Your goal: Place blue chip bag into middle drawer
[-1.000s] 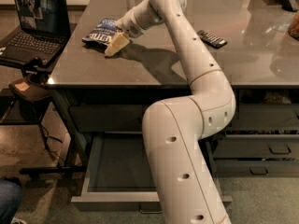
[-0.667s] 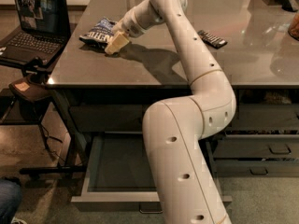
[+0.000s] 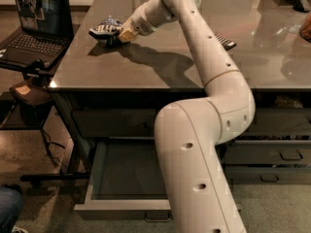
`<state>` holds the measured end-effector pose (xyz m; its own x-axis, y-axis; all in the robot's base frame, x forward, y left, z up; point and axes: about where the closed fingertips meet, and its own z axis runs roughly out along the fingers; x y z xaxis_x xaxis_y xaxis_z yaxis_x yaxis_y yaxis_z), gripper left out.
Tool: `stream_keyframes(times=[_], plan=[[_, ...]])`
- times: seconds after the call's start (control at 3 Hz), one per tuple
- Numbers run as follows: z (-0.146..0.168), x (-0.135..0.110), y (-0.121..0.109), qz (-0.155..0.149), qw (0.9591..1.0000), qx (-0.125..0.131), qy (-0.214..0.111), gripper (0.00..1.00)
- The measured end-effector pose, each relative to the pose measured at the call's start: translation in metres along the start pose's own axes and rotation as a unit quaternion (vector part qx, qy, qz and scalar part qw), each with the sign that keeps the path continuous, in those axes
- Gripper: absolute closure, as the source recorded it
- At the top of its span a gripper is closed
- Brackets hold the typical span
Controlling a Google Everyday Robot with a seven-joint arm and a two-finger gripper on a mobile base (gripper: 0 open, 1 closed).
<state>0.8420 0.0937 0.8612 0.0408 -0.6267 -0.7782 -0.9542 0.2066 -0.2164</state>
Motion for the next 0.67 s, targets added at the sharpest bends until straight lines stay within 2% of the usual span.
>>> stream_keyframes(times=[0.33,0.67], plan=[[-0.068,-0.006,-0.021,-0.005,0.9977,0.067,-0.003,1.0],[-0.184,-0.012,-0.04,-0.012,0.9828,0.184,-0.013,1.0]])
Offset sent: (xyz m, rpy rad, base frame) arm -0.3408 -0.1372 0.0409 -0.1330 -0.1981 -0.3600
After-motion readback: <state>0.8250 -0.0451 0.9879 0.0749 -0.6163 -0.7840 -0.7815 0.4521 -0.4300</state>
